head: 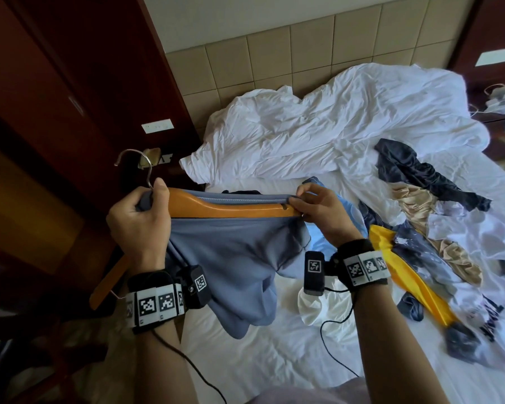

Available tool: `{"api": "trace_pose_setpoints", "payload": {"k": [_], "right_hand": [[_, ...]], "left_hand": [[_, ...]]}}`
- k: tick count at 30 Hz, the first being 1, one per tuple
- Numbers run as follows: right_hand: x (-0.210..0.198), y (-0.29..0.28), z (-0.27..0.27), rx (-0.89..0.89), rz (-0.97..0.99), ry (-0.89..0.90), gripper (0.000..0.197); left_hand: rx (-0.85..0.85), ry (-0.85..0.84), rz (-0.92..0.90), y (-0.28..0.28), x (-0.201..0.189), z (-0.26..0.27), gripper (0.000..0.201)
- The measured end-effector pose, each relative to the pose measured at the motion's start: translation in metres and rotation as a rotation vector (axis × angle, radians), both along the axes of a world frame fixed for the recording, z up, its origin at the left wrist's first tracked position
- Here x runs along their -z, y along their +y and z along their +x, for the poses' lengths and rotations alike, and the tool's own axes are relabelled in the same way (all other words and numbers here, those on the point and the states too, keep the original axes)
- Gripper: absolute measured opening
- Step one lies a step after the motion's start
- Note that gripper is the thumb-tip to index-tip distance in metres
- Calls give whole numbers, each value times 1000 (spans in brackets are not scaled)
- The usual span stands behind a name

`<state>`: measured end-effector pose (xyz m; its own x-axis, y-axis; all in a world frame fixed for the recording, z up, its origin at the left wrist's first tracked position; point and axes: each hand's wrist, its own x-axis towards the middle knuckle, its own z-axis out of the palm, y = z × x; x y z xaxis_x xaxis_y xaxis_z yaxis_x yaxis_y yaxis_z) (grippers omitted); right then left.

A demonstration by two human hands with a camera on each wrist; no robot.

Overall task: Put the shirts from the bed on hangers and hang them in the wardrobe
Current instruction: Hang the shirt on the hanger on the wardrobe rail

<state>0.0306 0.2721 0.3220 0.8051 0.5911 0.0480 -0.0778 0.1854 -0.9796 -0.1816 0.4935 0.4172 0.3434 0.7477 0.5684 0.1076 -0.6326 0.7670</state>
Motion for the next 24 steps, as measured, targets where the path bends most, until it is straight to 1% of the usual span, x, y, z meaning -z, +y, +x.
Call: {"api": "trace_pose_setpoints", "payload": {"k": [2, 4, 6, 10, 12, 14, 16, 19, 22, 24], "right_hand": [[1, 5, 1, 64, -149, -224, 27], [3, 13, 0, 83, -304, -413, 25], [4, 21, -5, 128, -371, -499, 21], [4, 31, -12, 204, -404, -493, 17], [1, 37, -17, 194, -418, -498, 14], [-5, 44, -26, 168, -394, -508, 8], [-15, 53, -37, 119, -316, -497, 5], [-35, 59, -53, 14, -148, -409, 7], [-52, 56, -60, -71, -38, -354, 15], [-57, 55, -63, -113, -18, -340, 22]], "left_hand": [[-25, 31, 18, -1, 2, 1, 52], [-48, 76, 55, -7, 3, 4, 53], [-45, 100, 90, -13, 1, 7, 54], [55, 134, 91, -16, -1, 11, 56], [123, 163, 94, -18, 0, 13, 58], [148, 191, 101, -24, 1, 17, 60], [133, 223, 119, -31, 3, 23, 62], [75, 258, 164, -38, 6, 31, 62], [-22, 259, 169, -37, 11, 35, 60], [-79, 230, 117, -33, 15, 36, 60]]}}
